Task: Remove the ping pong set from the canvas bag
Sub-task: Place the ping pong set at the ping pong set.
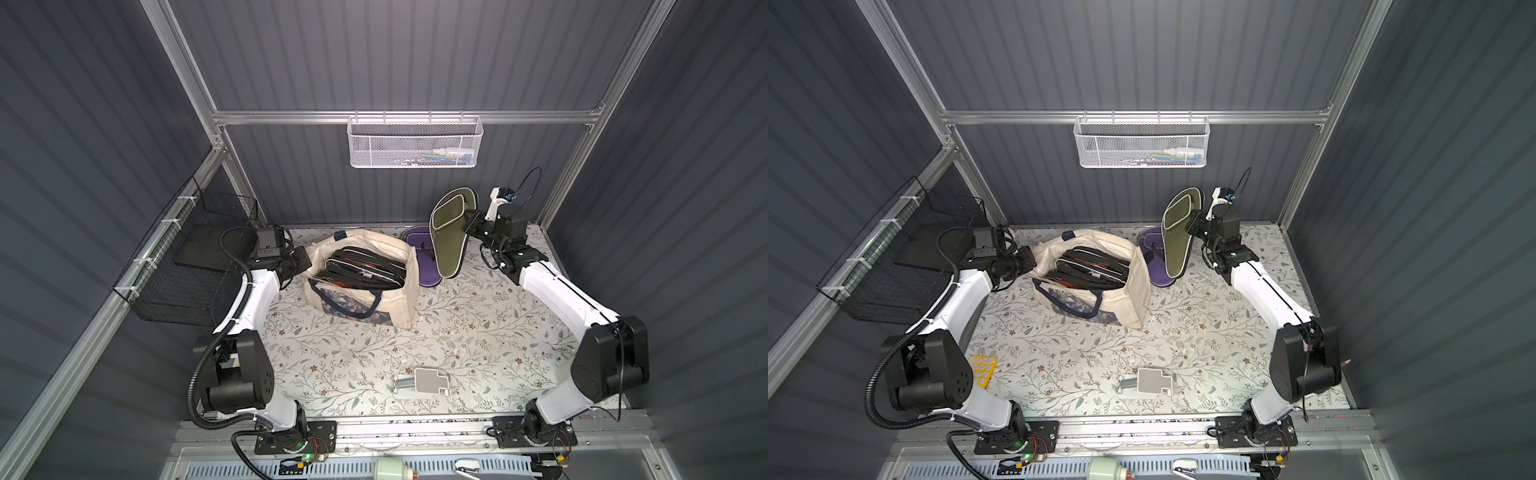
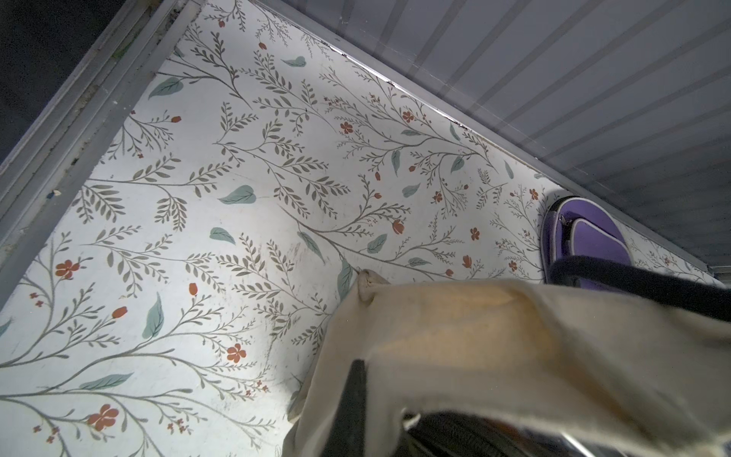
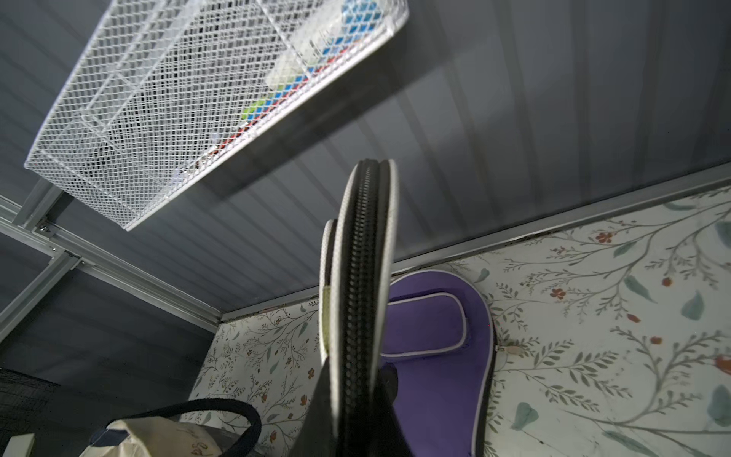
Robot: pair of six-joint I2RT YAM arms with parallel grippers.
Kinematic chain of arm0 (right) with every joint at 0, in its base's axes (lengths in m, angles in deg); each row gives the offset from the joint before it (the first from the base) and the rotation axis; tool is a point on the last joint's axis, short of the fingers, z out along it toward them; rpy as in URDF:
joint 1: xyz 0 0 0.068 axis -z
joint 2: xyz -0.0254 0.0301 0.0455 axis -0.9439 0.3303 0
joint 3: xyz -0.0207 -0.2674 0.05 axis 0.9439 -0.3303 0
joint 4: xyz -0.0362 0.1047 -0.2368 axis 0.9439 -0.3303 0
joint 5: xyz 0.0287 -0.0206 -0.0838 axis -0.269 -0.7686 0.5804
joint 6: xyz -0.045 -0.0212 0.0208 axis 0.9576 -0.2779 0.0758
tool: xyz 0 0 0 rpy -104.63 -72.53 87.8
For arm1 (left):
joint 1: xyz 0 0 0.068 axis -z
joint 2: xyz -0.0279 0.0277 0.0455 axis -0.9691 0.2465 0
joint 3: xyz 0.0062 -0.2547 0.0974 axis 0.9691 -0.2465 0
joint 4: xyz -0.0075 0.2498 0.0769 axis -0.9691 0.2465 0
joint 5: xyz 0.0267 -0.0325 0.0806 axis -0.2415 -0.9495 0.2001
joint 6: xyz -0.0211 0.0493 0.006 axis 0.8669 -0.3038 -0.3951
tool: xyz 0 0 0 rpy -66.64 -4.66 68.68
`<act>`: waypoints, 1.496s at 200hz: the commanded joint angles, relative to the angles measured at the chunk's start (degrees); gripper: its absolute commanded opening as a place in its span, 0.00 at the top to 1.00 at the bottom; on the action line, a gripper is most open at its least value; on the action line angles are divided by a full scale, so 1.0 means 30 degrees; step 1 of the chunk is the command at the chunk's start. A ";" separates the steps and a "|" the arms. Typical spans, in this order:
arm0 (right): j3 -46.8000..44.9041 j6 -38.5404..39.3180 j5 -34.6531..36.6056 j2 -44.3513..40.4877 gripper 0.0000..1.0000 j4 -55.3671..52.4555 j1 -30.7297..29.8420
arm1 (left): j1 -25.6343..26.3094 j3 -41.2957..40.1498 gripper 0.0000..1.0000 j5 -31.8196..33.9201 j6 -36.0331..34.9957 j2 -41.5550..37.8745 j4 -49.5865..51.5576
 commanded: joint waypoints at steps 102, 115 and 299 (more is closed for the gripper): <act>0.0364 -0.6245 -0.3105 0.5879 1.00 0.7996 0.1917 | -0.0480 -0.0090 1.00 0.1138 -0.0274 0.0365 0.0643; 0.0371 -0.6399 -0.3105 0.6243 1.00 0.8079 0.1958 | -0.0480 -0.0085 1.00 0.1141 -0.0304 0.0351 0.0660; 0.0779 -0.6562 -0.2892 0.9301 0.97 0.8302 0.2734 | -0.0480 -0.0122 1.00 0.1141 -0.0274 0.0366 0.0601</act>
